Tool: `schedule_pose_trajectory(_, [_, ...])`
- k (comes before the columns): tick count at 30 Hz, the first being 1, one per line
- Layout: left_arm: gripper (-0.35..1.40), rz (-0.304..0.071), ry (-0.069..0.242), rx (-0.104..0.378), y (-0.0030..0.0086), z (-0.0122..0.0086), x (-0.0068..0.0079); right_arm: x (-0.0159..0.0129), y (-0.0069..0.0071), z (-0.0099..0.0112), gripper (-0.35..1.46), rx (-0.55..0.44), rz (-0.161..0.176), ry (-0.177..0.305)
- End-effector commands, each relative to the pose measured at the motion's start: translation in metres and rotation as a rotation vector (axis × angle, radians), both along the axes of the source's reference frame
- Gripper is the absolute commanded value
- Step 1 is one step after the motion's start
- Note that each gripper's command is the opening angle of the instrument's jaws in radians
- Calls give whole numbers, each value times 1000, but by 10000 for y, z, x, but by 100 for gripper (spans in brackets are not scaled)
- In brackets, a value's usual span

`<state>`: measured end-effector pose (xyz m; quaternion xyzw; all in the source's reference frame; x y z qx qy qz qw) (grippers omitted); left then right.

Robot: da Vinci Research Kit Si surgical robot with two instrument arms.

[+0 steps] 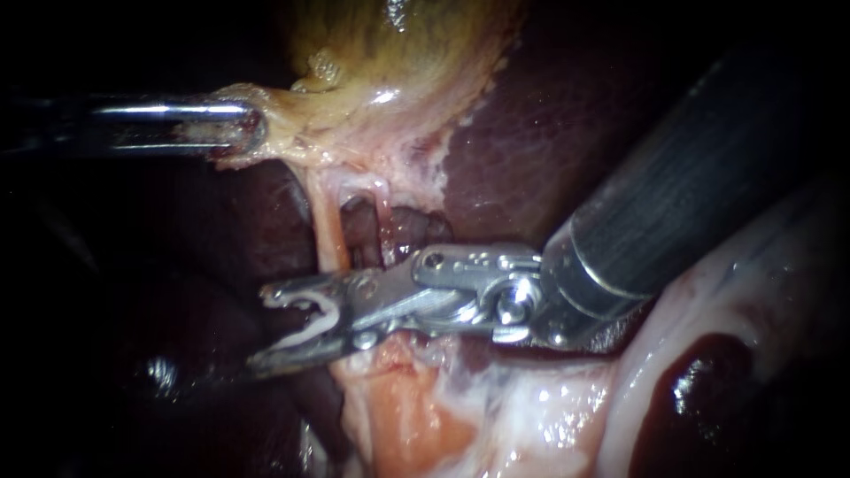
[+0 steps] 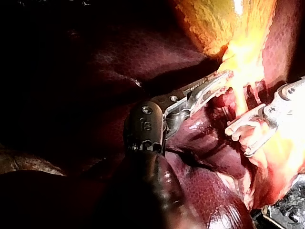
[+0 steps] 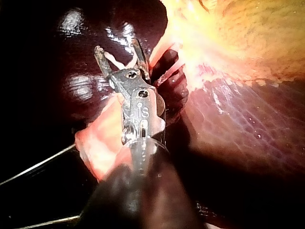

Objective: Clipping third clip left tube

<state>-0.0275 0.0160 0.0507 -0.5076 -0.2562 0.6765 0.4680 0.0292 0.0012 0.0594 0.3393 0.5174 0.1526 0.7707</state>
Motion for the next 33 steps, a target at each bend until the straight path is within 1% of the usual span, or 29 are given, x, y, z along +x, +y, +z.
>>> schedule_pose_trajectory(1, [-35,0,0,0,0,0,0,-2,0,-1,45,1,0,1])
schedule_pose_trajectory(4, [-35,0,0,0,0,0,0,-8,1,-8,45,4,-3,4])
schedule_pose_trajectory(9, [-35,1,-1,0,0,-1,2,-26,10,-26,46,16,-8,11])
schedule_pose_trajectory(13, [-35,2,-2,1,1,-2,4,-49,18,-37,46,21,6,5])
schedule_pose_trajectory(17, [-35,0,0,1,1,-2,4,-72,26,-43,46,24,18,4])
schedule_pose_trajectory(22, [-35,-1,0,1,1,-2,4,-84,32,-37,46,25,22,1])
schedule_pose_trajectory(29, [-35,0,0,1,1,-2,5,-94,40,-21,46,21,32,-5])
schedule_pose_trajectory(33, [-35,0,0,1,1,-2,5,-98,48,-8,46,20,43,-9])
